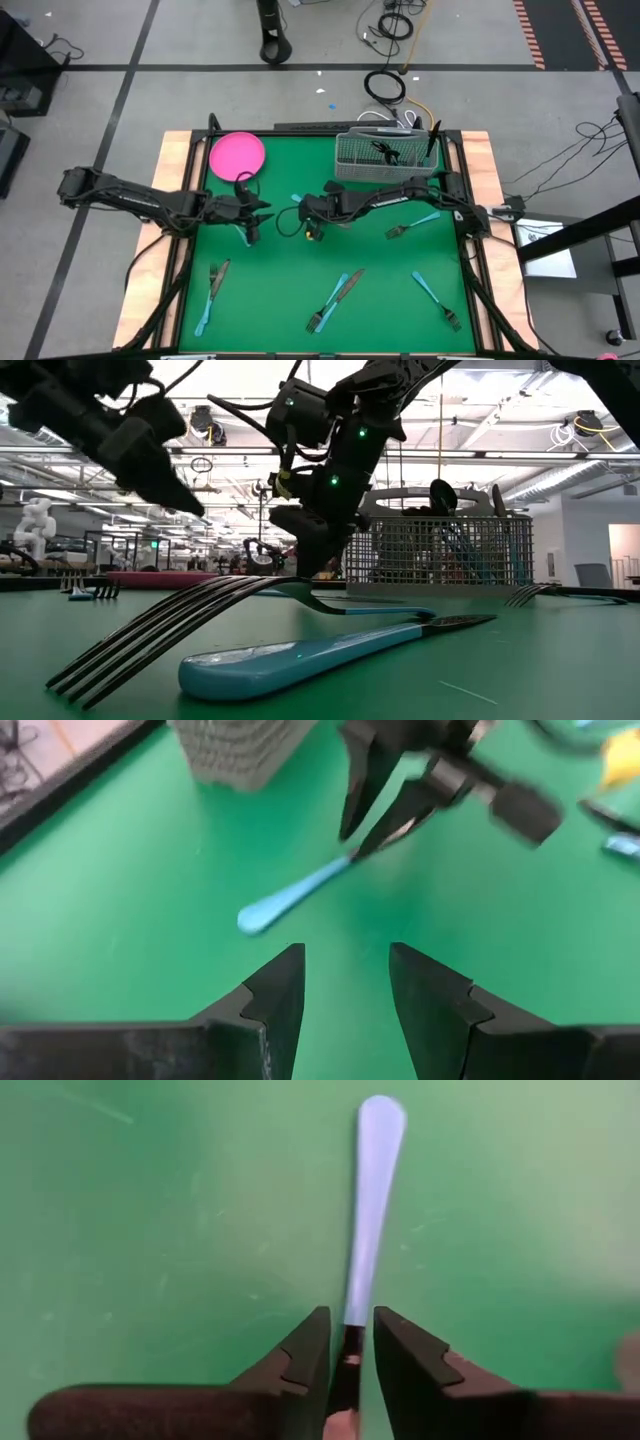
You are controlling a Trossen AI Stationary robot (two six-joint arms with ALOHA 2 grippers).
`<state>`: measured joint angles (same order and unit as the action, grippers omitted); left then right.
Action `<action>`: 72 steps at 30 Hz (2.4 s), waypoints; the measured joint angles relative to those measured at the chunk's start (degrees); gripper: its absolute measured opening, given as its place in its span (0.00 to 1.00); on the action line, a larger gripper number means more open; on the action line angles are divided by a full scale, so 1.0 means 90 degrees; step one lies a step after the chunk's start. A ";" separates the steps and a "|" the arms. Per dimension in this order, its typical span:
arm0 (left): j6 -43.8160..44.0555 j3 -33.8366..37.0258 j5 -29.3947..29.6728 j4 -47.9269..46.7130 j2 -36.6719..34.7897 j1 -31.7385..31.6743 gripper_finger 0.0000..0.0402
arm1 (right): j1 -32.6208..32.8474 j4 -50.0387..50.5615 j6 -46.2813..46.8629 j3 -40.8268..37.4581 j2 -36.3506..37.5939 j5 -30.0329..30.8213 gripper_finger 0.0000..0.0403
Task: Sort silverware
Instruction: Put the top black knife into the cutlery rack with the other black knife
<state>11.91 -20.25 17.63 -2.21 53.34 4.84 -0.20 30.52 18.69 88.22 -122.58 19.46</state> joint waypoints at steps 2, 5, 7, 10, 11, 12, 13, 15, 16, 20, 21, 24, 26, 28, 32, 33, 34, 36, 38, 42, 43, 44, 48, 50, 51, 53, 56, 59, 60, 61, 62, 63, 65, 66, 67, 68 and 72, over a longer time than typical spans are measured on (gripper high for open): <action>0.0098 0.0107 0.0002 -0.0055 0.0025 0.0000 0.37 | -0.0016 -0.0010 -0.0036 0.0000 0.0002 -0.0309 0.19; 0.0093 0.0136 0.0005 -0.0049 0.0037 0.0002 0.37 | -0.0017 0.0165 -0.0038 0.0000 0.0033 -0.0833 0.22; -0.0123 0.0061 0.0005 -0.0081 0.0020 -0.0012 0.37 | 0.0002 0.0254 -0.0039 0.0000 0.0053 -0.0834 0.24; -0.0596 -0.0302 -0.0010 -0.0035 0.0006 -0.0060 0.37 | -0.0001 0.0258 -0.0091 0.0000 0.0058 -0.0666 0.26; -0.0747 -0.0435 -0.0082 -0.0043 0.0006 -0.0084 0.37 | -0.0003 0.0229 -0.0116 0.0000 0.0058 -0.0639 0.27; -0.0863 -0.0561 -0.0127 -0.0081 0.0008 -0.0085 0.37 | -0.0008 0.0180 -0.0130 0.0000 0.0058 -0.0627 0.27; -0.0903 -0.0663 -0.0134 -0.0103 0.0006 -0.0085 0.37 | -0.0021 0.0122 -0.0133 0.0000 0.0058 -0.0613 0.28; -0.0950 -0.0762 -0.0146 -0.0108 0.0003 -0.0085 0.37 | -0.0046 0.0072 -0.0134 0.0000 0.0058 -0.0611 0.30; -0.1067 -0.0762 -0.0150 -0.0130 0.0005 -0.0083 0.37 | -0.0056 0.0074 -0.0148 0.0000 0.0058 -0.0613 0.31; -0.1208 -0.0760 -0.0199 -0.0347 0.0086 -0.0131 0.37 | -0.0071 0.0046 -0.0499 0.0000 0.0058 -0.0620 0.37; -0.1202 -0.0759 -0.0208 -0.0429 0.0099 -0.0162 0.37 | -0.0071 0.0015 -0.0625 0.0000 0.0058 -0.0626 0.38; -0.1203 -0.0757 -0.0229 -0.0583 0.0158 -0.0271 0.37 | -0.0096 -0.0234 -0.0796 0.0000 0.0057 -0.0680 0.42; -0.1231 -0.0755 -0.0237 -0.0624 0.0159 -0.0362 0.37 | -0.0122 -0.0340 -0.0840 0.0000 0.0058 -0.0676 0.43; -0.1352 -0.0755 -0.0238 -0.0696 0.0157 -0.0487 0.37 | -0.0198 -0.0332 -0.0842 -0.0024 0.0056 -0.0671 0.43; -0.1860 -0.0698 -0.0330 -0.0721 0.0155 -0.0805 0.37 | -0.0379 -0.0732 -0.0716 -0.0375 0.0051 -0.0653 0.43; -0.2110 -0.0597 -0.0503 -0.0519 0.0151 -0.0903 0.37 | -0.0415 -0.0923 -0.0676 -0.0483 0.0051 -0.0656 0.42; -0.2348 -0.0455 -0.0729 -0.0223 0.0125 -0.1026 0.37 | -0.0440 -0.1183 -0.0651 -0.0598 0.0051 -0.0658 0.42; -0.2713 -0.0194 -0.1269 0.0491 0.0056 -0.1362 0.37 | -0.0469 -0.1706 -0.0622 -0.0787 0.0051 -0.0651 0.41; -0.2982 -0.0065 -0.1903 0.1068 0.0022 -0.1777 0.37 | -0.0476 -0.1959 -0.0569 -0.0910 0.0093 -0.0650 0.40; -0.3219 -0.0043 -0.2938 0.1215 0.0023 -0.2707 0.37 | -0.0473 -0.2042 -0.0444 -0.1019 0.0329 -0.0598 0.40; -0.3208 -0.0043 -0.3119 0.1211 0.0043 -0.2902 0.37 | -0.0455 -0.2059 -0.0387 -0.1079 0.0415 -0.0511 0.40; -0.3204 -0.0027 -0.3278 0.1209 0.0060 -0.3077 0.37 | -0.0424 -0.2090 -0.0332 -0.1177 0.0519 -0.0436 0.40; -0.3372 0.0027 -0.3882 0.1186 0.0149 -0.3562 0.37 | -0.0254 -0.2506 -0.0099 -0.1930 0.0958 0.0041 0.40; -0.3471 0.0027 -0.4210 0.1341 0.0191 -0.3723 0.37 | -0.0200 -0.3442 0.0010 -0.2535 0.1245 0.0056 0.40; -0.3503 0.0027 -0.4397 0.1441 0.0225 -0.3783 0.37 | -0.0195 -0.4102 0.0047 -0.2855 0.1346 0.0018 0.40; -0.3403 0.0027 -0.4837 0.1755 0.0291 -0.3864 0.37 | -0.0185 -0.5550 0.0047 -0.3481 0.1463 0.0002 0.40; -0.2899 0.0020 -0.5365 0.2307 0.0455 -0.3876 0.37 | -0.0176 -0.7026 -0.0006 -0.4149 0.1489 0.0035 0.40; -0.2376 0.0020 -0.5452 0.2608 0.0619 -0.3806 0.37 | -0.0152 -0.7318 0.0085 -0.4424 0.1493 0.0020 0.40; -0.2267 0.0020 -0.5452 0.2632 0.0657 -0.3774 0.37 | -0.0125 -0.7270 0.0098 -0.4439 0.1476 0.0028 0.40; -0.2214 0.0020 -0.5452 0.2667 0.0702 -0.3744 0.37 | -0.0094 -0.7261 0.0101 -0.4439 0.1457 0.0078 0.40; -0.2199 0.0020 -0.5452 0.2655 0.0745 -0.3704 0.37 | -0.0057 -0.7257 0.0115 -0.4439 0.1452 0.0171 0.40; -0.2198 0.0020 -0.5451 0.2619 0.0777 -0.3659 0.37 | -0.0019 -0.7236 0.0121 -0.4422 0.1452 0.0203 0.40; -0.2202 0.0020 -0.5442 0.2637 0.0857 -0.3599 0.37 | 0.0034 -0.7101 0.0142 -0.4329 0.1452 0.0203 0.40; -0.2203 0.0020 -0.5441 0.2663 0.0880 -0.3599 0.37 | 0.0055 -0.7014 0.0174 -0.4309 0.1452 0.0212 0.40; -0.2203 0.0020 -0.5434 0.2686 0.0898 -0.3594 0.37 | 0.0072 -0.6881 0.0208 -0.4279 0.1452 0.0273 0.40; -0.2201 0.0020 -0.5432 0.2692 0.0902 -0.3594 0.37 | 0.0092 -0.6771 0.0237 -0.4256 0.1447 0.0385 0.40; -0.2201 0.0020 -0.5430 0.2691 0.0904 -0.3594 0.37 | 0.0152 -0.6816 0.0356 -0.4235 0.1241 0.0695 0.40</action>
<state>-7.90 -20.08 -31.24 22.01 61.47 -27.51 1.16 -30.82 21.90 50.11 -111.41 25.71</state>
